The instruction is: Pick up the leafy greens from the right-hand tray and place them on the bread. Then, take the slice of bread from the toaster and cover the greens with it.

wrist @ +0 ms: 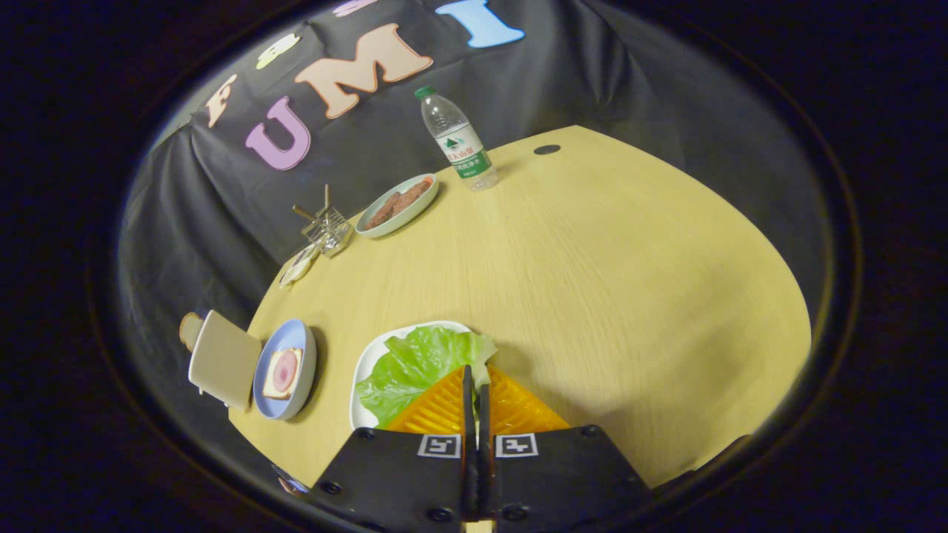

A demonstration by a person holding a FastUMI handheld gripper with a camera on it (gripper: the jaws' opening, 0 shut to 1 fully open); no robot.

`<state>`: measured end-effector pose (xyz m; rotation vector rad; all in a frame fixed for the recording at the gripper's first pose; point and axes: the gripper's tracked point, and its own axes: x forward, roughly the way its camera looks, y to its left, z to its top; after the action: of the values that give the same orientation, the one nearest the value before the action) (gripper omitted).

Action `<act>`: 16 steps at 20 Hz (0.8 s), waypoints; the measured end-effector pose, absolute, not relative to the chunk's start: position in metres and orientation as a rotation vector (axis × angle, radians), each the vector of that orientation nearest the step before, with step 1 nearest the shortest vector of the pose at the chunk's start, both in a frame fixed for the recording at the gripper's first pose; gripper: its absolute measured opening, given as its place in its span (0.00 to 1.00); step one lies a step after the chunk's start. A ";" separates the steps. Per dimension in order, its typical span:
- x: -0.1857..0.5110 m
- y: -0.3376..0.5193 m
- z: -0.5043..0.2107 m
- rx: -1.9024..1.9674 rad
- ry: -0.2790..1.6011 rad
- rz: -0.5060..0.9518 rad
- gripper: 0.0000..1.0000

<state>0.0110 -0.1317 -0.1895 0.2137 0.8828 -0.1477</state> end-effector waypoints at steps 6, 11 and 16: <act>0.005 -0.111 -0.154 0.148 0.804 -0.104 0.03; -0.008 -0.091 -0.121 0.154 0.750 -0.073 0.03; -0.019 -0.057 -0.087 0.145 0.694 -0.020 0.03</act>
<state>-0.0192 -0.0575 -0.0868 0.1446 0.6938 -0.0204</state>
